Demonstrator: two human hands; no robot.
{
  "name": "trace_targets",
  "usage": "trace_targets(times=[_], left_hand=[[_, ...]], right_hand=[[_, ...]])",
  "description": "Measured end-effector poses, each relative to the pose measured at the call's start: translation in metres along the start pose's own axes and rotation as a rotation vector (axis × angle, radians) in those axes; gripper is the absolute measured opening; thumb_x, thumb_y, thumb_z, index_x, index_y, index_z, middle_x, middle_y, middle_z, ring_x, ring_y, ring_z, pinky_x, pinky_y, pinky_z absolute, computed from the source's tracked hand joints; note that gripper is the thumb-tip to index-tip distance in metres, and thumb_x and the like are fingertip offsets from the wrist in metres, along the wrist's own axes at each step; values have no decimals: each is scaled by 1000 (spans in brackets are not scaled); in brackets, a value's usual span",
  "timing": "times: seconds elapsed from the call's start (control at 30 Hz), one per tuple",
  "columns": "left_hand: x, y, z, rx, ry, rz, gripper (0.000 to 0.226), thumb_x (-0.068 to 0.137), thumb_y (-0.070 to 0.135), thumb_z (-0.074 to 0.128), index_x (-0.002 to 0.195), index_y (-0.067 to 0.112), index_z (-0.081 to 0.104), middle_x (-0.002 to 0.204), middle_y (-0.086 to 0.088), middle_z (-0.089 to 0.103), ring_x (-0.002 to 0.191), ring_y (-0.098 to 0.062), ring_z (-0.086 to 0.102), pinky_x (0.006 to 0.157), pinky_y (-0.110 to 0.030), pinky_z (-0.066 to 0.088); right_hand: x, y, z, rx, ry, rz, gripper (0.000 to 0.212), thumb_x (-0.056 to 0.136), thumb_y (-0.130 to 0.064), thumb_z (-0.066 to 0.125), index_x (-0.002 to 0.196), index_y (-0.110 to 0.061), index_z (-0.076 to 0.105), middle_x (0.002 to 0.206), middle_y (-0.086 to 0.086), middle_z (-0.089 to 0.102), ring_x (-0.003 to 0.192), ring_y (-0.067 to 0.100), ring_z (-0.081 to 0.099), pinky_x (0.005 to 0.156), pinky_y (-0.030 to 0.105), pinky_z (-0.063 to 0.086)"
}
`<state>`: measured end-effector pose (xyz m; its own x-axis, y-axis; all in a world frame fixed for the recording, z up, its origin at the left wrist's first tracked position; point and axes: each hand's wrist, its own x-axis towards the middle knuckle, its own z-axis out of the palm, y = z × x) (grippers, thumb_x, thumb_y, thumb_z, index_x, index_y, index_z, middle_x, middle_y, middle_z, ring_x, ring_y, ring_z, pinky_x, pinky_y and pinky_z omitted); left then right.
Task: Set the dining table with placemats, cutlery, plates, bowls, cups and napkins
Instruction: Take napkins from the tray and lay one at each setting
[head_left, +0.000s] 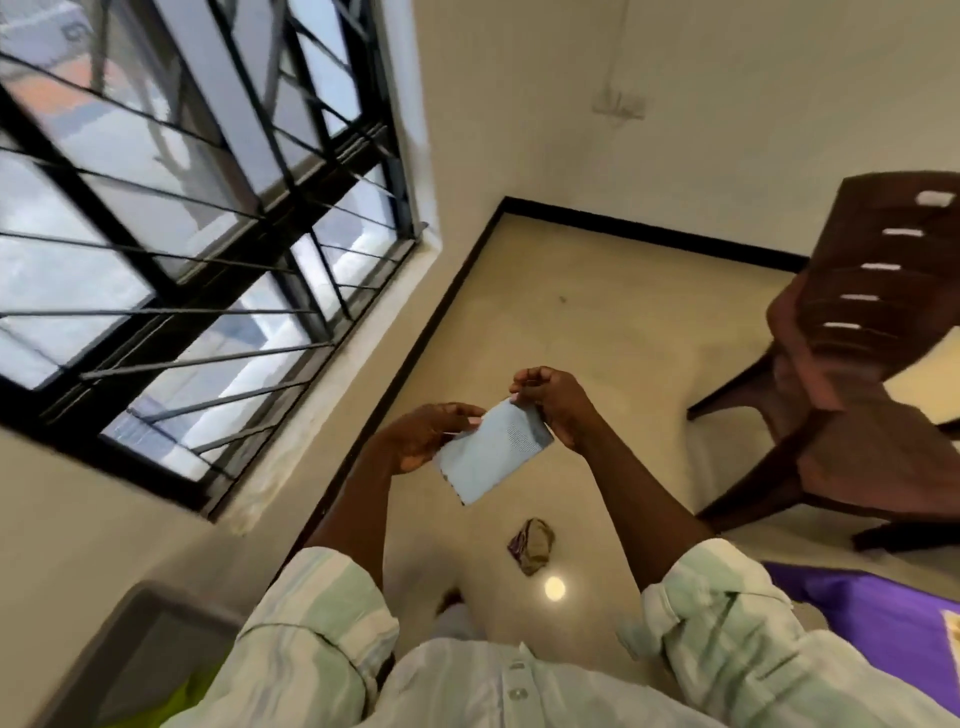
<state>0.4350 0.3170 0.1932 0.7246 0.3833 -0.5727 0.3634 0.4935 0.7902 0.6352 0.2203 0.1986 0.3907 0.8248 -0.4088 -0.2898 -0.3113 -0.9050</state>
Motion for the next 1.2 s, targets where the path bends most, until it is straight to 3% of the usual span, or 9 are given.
trace_targets(times=[0.13,0.27,0.37,0.57,0.7,0.8,0.93,1.13,1.2], left_hand=[[58,29,34,150,-200,-94,43,85,24,71,123,5,63,123,-15,65,113,-29,62,101,-42,47],[129,61,53,180,-334,-124,37,92,12,61,126,-1,59,127,-19,62,114,-32,60,105,-45,44],[181,85,54,208,-377,-128,44,86,17,66,126,-1,58,128,-20,61,120,-36,56,108,-50,40],[256,141,74,375,-487,-177,32,90,17,62,120,5,63,116,-11,69,103,-25,64,96,-43,48],[289,155,107,412,-536,-173,28,91,15,61,120,10,60,110,-8,69,98,-23,65,87,-38,51],[311,156,138,400,-562,-193,24,91,13,62,114,10,62,109,-9,70,96,-23,65,85,-39,51],[339,155,203,467,-593,-210,29,90,13,63,119,8,61,114,-13,69,96,-25,65,71,-33,54],[371,148,322,564,-651,-196,20,86,7,65,105,10,67,106,-11,72,91,-26,67,71,-32,54],[381,150,363,587,-636,-195,11,85,6,66,95,12,67,99,-11,71,85,-25,66,69,-31,52]], right_hand=[[21,-9,-37,-9,83,4,17,79,2,73,91,-8,67,92,12,70,87,24,67,88,38,53],[46,-17,-90,38,102,124,25,84,-22,74,102,-5,68,95,11,70,85,23,66,76,34,52],[63,-25,-119,64,144,153,22,82,-11,75,103,-11,66,93,5,71,83,18,67,71,29,54],[93,-44,-142,358,508,79,18,81,-3,73,95,-10,65,86,6,69,79,20,65,64,28,53],[95,-39,-155,624,681,-10,8,85,-9,71,92,-8,66,91,9,71,86,23,65,73,32,55],[87,-37,-168,776,661,-84,24,92,-15,64,113,-3,66,109,14,71,97,26,68,83,37,56],[70,-31,-207,831,716,-123,28,91,-8,62,119,-3,62,114,15,70,102,29,67,94,45,52],[35,-22,-290,910,835,-155,18,96,-5,54,111,-2,62,97,13,73,83,21,73,71,33,59],[26,-22,-326,887,926,-137,21,95,-9,58,114,-1,61,99,13,72,85,20,73,74,32,59]])
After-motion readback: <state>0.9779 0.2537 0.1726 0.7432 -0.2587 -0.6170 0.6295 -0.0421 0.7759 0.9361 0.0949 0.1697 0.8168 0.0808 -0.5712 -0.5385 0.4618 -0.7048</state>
